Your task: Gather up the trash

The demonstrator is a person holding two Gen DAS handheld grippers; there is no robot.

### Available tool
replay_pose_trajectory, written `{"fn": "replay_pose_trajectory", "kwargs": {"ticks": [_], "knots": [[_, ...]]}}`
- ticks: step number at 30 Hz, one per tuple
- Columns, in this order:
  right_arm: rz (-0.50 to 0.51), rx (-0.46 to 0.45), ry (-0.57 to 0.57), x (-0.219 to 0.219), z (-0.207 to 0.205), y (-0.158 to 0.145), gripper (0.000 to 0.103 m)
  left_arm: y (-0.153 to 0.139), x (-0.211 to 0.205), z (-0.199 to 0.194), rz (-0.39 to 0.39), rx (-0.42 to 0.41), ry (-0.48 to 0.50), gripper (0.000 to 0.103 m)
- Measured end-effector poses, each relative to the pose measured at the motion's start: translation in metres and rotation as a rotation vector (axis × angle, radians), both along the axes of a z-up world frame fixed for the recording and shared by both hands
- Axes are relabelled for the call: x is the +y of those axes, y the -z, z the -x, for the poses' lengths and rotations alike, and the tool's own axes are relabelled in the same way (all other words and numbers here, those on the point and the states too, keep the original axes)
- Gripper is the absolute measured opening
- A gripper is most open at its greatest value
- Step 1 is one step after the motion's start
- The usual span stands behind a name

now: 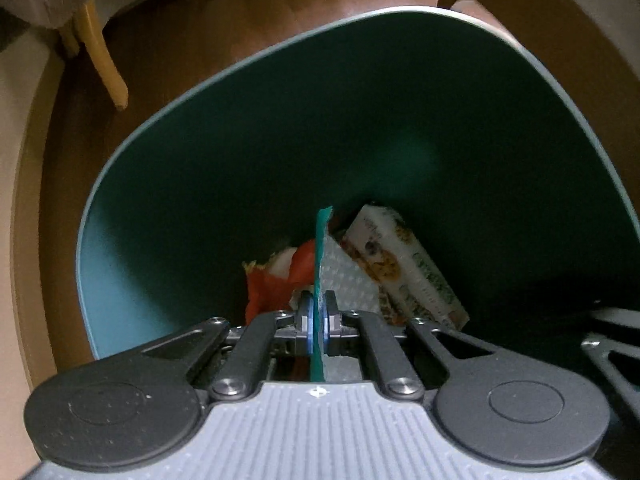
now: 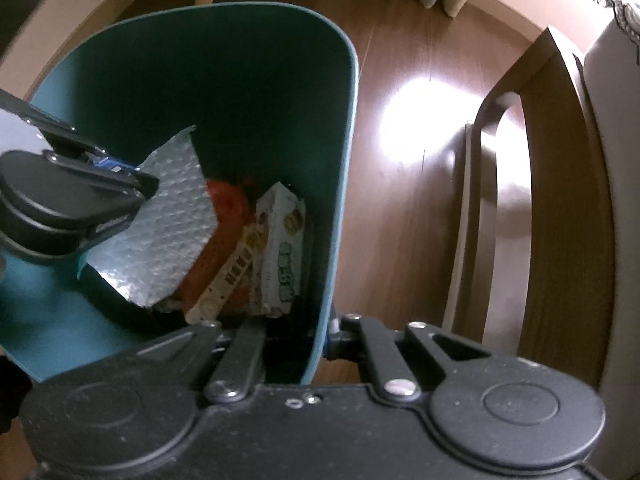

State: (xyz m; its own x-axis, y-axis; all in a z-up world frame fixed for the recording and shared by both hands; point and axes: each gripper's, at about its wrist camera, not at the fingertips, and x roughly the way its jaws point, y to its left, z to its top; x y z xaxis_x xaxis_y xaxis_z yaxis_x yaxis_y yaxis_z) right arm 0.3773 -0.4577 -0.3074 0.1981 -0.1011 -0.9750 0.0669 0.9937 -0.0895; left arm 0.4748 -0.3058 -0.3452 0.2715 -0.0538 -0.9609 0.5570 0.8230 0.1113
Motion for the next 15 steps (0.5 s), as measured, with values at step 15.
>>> {"fn": "replay_pose_trajectory", "kwargs": {"ticks": [15], "knots": [[-0.122,-0.029,0.074,-0.027,0.015,0.001,0.021,-0.027,-0.001,0.0,0.049,0.007,-0.002,0.005]]}}
